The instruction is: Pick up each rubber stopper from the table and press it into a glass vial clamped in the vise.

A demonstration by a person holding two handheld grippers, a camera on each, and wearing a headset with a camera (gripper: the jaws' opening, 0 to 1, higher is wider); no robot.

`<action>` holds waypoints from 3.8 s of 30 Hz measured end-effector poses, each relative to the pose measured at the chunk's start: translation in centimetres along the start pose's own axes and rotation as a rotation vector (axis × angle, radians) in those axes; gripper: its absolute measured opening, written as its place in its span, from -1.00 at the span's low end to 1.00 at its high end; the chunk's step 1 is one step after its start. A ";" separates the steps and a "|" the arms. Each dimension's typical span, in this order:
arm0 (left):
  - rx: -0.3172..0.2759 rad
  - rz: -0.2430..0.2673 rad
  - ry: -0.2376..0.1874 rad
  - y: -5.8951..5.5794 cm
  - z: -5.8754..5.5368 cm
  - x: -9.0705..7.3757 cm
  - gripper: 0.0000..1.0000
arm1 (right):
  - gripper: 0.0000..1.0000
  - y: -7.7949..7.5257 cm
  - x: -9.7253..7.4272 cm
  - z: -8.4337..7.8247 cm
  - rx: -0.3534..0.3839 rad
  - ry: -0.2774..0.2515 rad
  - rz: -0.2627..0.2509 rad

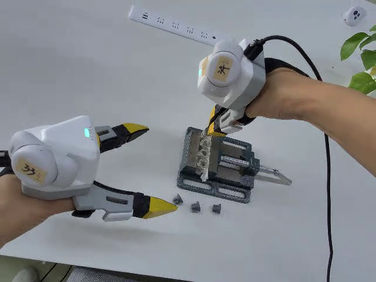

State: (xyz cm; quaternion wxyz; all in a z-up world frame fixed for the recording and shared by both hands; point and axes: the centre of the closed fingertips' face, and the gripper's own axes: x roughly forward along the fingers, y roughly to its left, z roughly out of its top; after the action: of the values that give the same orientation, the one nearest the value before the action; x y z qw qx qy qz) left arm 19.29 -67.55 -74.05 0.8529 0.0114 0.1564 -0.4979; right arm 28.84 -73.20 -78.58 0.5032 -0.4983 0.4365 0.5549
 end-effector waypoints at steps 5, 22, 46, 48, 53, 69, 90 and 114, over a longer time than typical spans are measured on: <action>0.012 -0.012 0.008 -0.4 0.3 -0.1 0.73 | -0.97 -0.1 -0.2 0.0 0.014 -0.026 0.000; 0.031 0.003 0.026 0.2 0.4 -1.0 0.72 | -0.95 0.0 -0.3 -0.1 0.052 -0.097 -0.020; 0.068 -0.009 0.066 0.2 0.4 -1.2 0.75 | -0.74 -0.1 -4.8 -2.5 0.214 -0.270 -0.148; 0.072 -0.012 0.071 0.2 0.3 -1.2 0.75 | -0.72 0.0 -5.3 -2.7 0.231 -0.289 -0.165; 0.084 -0.019 0.085 0.0 0.4 -1.3 0.76 | -0.66 0.7 -6.5 -3.3 0.284 -0.351 -0.193; 0.119 -0.038 0.119 -0.5 0.9 -1.5 0.82 | -0.40 4.2 -8.1 -5.8 0.432 -0.515 -0.253; 0.144 -0.057 0.162 -0.7 0.8 -1.6 0.87 | -0.08 11.7 -5.6 -6.5 0.543 -0.730 -0.194; 0.149 -0.075 0.193 -1.4 0.7 -1.5 0.92 | -0.28 14.6 0.1 -6.1 0.509 -0.777 -0.132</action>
State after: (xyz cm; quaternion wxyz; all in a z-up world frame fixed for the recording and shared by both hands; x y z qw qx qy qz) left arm 17.63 -67.12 -72.83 0.8114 0.1169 0.2005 -0.5364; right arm 15.06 -80.86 -79.64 0.7699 -0.1411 0.3053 0.5424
